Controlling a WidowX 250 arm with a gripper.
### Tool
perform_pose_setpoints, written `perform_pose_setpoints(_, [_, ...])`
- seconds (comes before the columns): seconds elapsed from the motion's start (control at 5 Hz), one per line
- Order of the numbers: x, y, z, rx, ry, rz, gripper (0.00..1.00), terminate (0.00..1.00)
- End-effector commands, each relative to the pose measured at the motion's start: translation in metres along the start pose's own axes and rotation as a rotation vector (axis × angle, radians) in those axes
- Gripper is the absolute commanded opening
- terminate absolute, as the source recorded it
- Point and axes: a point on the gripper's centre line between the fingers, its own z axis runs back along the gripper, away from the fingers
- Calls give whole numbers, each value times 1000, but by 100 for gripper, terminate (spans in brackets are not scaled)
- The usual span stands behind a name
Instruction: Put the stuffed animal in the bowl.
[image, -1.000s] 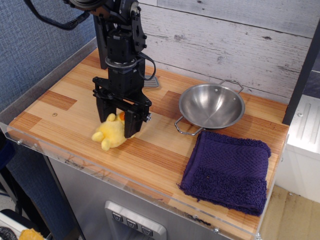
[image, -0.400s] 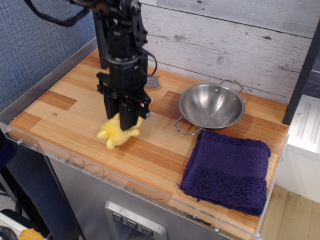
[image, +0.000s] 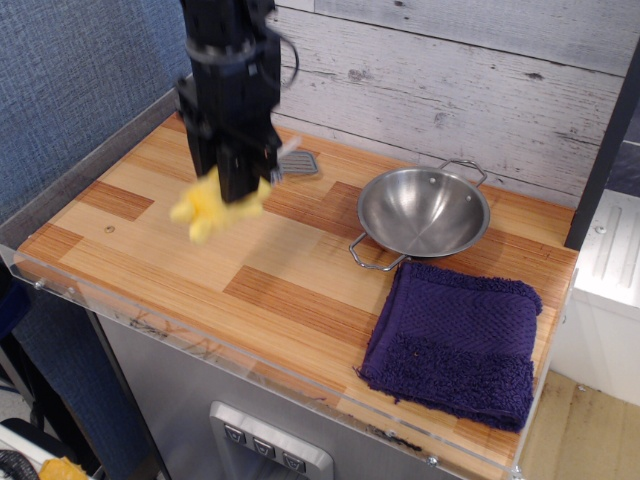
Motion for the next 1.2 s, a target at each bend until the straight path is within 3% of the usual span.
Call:
perform_pose_setpoints(0.0, [43, -14, 53, 22, -174, -103, 0, 0])
perform_pose_setpoints(0.4, [89, -56, 65, -4, -254, -303, 0, 0])
perform_pose_setpoints(0.6, [93, -70, 54, -24, -247, -357, 0, 0])
perform_pose_setpoints(0.8, [87, -78, 27, -61, -219, -407, 0, 0])
perform_pose_setpoints(1.0, [83, -77, 13, -63, -196, -424, 0, 0])
